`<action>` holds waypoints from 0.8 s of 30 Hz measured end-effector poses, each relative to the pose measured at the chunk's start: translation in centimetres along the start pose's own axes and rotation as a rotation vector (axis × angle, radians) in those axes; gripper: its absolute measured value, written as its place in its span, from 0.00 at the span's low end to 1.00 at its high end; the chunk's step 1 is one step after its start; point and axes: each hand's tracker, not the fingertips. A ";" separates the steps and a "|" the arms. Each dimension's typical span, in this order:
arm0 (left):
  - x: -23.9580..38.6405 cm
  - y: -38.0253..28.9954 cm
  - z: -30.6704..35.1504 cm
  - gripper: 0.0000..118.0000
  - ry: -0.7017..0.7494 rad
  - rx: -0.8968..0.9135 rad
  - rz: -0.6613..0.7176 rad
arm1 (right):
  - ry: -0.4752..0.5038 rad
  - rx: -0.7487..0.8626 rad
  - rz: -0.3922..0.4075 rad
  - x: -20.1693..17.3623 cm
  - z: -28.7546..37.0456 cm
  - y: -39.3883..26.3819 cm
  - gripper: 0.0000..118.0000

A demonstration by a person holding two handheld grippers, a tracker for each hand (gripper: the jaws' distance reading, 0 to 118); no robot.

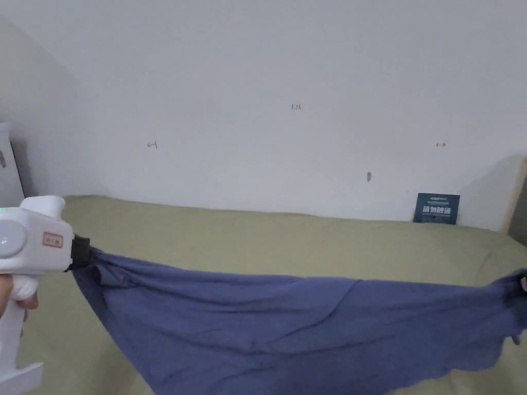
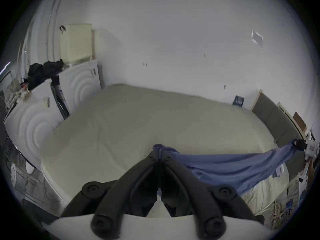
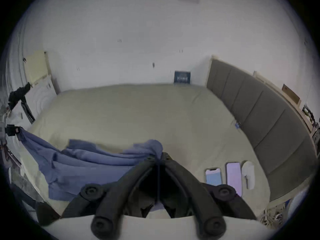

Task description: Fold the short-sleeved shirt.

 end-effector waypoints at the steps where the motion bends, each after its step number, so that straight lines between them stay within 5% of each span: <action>1: -0.1 0.9 1.2 0.01 0.017 0.034 -0.014 | 0.004 0.025 0.004 0.0 1.2 0.9 0.00; 12: 0.0 7.9 3.0 0.01 0.042 0.120 0.005 | -0.065 0.173 0.048 -1.6 4.7 8.8 0.01; 24: 3.6 14.6 -3.2 0.01 0.161 0.185 -0.020 | -0.102 0.215 0.008 -2.1 -1.6 16.3 0.01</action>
